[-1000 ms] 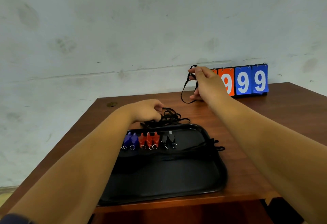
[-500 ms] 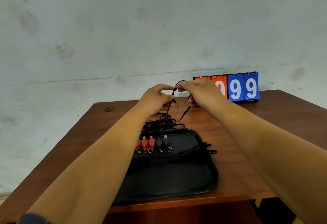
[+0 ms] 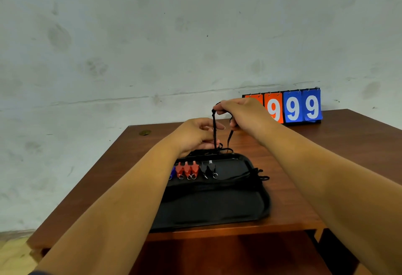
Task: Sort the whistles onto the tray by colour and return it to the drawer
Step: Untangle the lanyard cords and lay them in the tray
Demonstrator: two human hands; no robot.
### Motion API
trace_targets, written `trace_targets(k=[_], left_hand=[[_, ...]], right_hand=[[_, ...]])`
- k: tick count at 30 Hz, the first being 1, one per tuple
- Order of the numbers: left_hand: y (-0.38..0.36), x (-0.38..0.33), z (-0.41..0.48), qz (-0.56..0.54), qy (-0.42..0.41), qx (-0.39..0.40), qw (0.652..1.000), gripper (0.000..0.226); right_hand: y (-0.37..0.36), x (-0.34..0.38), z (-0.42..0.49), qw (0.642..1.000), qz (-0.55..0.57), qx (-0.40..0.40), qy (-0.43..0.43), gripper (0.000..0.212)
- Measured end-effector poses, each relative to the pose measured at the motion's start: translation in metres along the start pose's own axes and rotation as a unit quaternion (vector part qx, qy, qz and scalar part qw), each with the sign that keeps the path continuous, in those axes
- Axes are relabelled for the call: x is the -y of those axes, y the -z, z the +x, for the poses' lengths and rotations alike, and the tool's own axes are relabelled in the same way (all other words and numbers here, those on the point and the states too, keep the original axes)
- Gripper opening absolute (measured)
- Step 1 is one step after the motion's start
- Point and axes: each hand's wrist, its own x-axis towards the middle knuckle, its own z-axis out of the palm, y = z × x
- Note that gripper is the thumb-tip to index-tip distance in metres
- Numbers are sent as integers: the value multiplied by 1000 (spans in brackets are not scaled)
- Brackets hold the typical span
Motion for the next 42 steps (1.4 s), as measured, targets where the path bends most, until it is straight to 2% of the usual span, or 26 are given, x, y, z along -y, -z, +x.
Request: trace_targets(k=[5,10,13,16,20,27,31,33,35,39,42], left_hand=[[4,0,-16,41,-25,-36,998,15],[27,-1,-31,188,-45,-138,971,11],[47,3,-44,244,-45,-175,953,12],[62,9,-60,274,-43,-214,937,17],[85,20,-81,290,-32,-227,929,19],[103,38,-114,324,-31,-241,914,5],[105,48,-127,340,-15,-233,911,4],[109,55,-132,347,6,-227,910,5],[113,60,-138,356,33,-216,909,5],[118,69,-147,361,56,-202,908,5],[118,71,-149,371,64,-202,904,7]], right_hand=[[-5,1,-4,1000,-6,0,-12,25],[-5,-7,-7,996,18,-57,-59,32],[-3,-26,-7,986,70,-117,-97,13],[-1,-40,-10,974,91,-175,-109,6],[0,-54,-18,954,148,-221,-136,23],[5,-70,-35,939,216,-207,-168,38],[1,-72,-42,931,225,-164,-237,7],[-1,-74,-48,934,183,-133,-277,12],[-2,-82,-55,949,90,-110,-282,15],[-5,-93,-70,972,-107,-76,-194,15],[-6,-95,-76,969,-164,-75,-168,16]])
